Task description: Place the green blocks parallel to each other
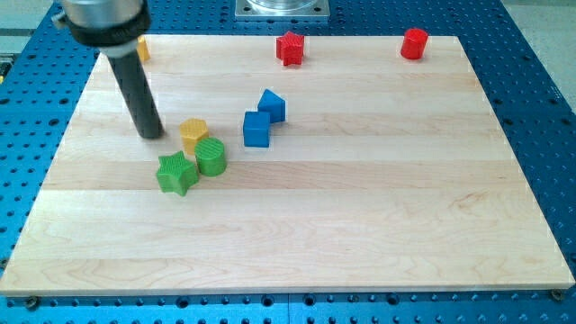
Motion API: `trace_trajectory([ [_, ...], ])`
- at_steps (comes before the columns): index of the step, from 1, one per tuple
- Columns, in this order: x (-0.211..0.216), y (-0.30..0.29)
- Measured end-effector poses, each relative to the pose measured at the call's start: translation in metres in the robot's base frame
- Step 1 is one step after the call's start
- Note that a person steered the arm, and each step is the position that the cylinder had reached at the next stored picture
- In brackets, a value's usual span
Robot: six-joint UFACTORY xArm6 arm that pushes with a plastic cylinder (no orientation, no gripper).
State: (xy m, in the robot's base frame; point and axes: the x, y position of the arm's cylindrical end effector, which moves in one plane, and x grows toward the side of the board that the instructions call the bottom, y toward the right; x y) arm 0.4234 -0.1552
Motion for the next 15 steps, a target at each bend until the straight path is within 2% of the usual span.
trace_trajectory([
  [1,-0.006,0.106],
  [2,-0.001,0.093],
  [3,0.048,0.156],
  [4,0.09,0.118],
  [5,0.095,0.067],
  [7,0.015,0.071],
  [8,0.053,0.087],
  [9,0.097,0.064],
  [10,0.097,0.047],
  [12,0.058,-0.004],
  [15,0.012,0.006],
])
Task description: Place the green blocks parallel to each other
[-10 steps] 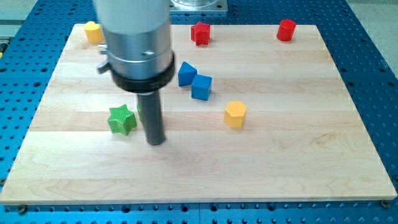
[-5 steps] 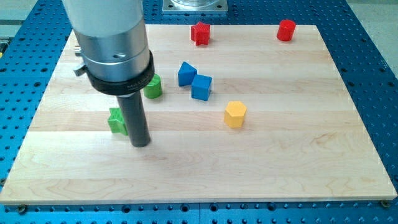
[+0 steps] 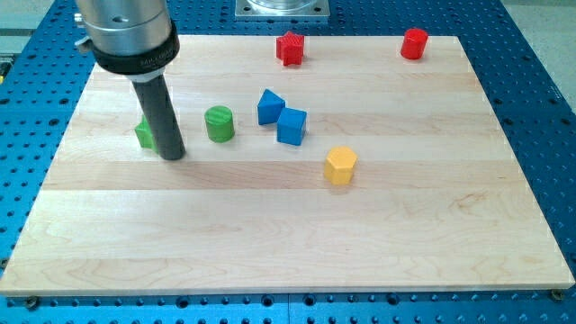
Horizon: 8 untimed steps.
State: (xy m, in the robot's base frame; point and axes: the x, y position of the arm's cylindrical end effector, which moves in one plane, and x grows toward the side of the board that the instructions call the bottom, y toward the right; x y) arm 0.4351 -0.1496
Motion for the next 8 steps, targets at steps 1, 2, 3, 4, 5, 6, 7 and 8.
trace_trajectory([
  [1,-0.025,0.013],
  [2,-0.034,-0.02],
  [3,-0.025,-0.067],
  [4,-0.03,-0.008],
  [5,-0.038,0.082],
  [6,-0.053,0.169],
  [7,-0.036,0.155],
  [8,-0.037,0.211],
])
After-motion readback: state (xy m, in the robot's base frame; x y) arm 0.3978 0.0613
